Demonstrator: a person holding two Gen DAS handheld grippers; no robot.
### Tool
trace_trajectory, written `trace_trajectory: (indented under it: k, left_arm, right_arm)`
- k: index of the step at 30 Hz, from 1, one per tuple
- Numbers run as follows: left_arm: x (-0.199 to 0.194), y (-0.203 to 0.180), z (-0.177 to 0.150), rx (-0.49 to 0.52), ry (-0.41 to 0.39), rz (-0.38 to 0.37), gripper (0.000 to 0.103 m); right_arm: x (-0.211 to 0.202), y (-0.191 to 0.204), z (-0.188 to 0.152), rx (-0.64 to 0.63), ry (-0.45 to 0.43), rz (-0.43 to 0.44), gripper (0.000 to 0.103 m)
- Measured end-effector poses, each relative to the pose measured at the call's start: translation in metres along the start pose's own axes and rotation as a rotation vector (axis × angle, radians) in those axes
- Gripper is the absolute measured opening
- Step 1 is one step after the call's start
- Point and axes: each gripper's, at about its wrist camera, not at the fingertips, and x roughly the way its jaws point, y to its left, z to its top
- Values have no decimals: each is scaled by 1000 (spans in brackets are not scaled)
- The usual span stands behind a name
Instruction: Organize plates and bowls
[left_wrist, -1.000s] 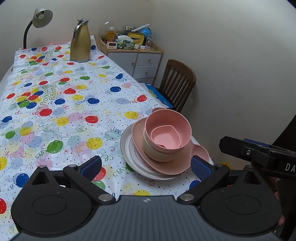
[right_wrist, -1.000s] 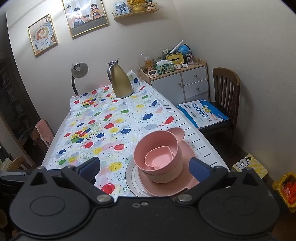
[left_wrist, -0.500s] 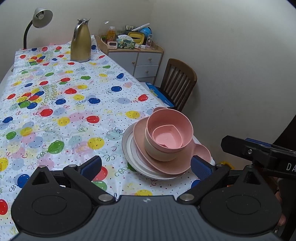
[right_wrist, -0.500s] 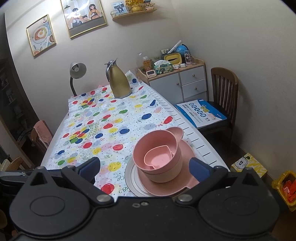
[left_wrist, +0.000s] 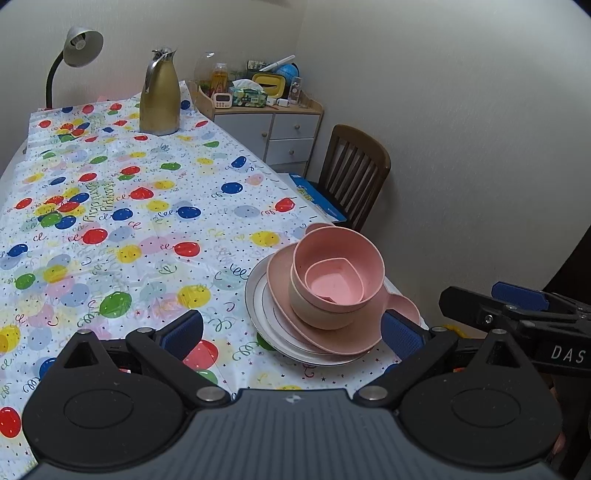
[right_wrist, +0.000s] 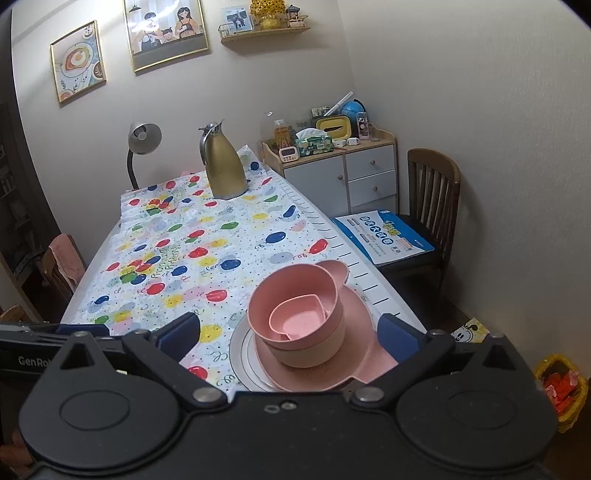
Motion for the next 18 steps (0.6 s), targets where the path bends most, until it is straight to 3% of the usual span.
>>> trace_trajectory:
  k: [18]
  left_arm:
    - [1,3,-1,0,9,-13,103]
  right_arm:
    - [0,0,-1,0,2,1,103]
